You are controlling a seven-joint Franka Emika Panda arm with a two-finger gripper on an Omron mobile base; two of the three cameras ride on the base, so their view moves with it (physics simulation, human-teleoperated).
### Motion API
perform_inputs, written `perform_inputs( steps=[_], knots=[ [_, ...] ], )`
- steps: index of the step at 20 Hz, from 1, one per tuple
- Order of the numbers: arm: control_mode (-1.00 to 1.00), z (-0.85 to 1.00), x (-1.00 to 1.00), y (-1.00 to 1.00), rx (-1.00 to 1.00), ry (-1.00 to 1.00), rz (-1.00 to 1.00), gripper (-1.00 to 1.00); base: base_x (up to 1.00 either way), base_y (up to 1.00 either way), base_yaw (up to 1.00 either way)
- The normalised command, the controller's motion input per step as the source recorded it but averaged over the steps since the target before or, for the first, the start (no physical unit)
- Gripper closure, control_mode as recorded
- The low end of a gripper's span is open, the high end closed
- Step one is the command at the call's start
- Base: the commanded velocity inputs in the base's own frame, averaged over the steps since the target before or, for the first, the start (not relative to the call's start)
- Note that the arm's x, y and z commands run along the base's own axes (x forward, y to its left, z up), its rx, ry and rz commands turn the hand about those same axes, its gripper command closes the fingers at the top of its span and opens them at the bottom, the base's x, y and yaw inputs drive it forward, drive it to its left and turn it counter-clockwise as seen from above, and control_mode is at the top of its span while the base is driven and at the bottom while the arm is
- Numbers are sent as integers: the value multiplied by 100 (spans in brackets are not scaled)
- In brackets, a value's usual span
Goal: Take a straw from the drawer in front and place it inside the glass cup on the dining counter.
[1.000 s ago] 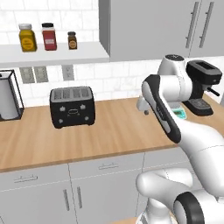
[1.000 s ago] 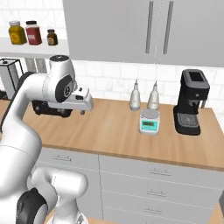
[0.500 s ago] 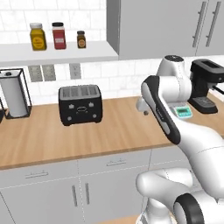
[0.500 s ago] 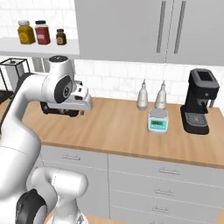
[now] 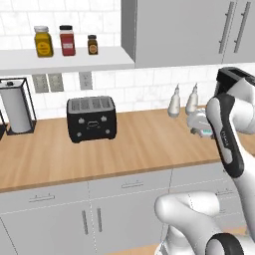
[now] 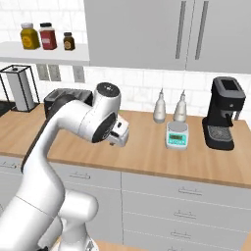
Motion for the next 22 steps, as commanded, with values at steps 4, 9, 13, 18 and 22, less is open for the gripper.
perform_inputs(
  steps=[4, 9, 13, 18, 22],
  knots=[
    [-100, -55, -3, -100, 48, -1, -35, -100, 0, 0, 0],
    [-100, -80, 3, -100, 39, 0, -42, -100, 0, 0, 0],
    [-100, -94, 6, -99, 29, 0, -55, -100, 0, 0, 0],
    [-100, -92, 0, -96, 22, 0, -49, -100, 0, 0, 0],
    [-100, -71, 9, -100, 28, -2, -32, -100, 0, 0, 0]
  ],
)
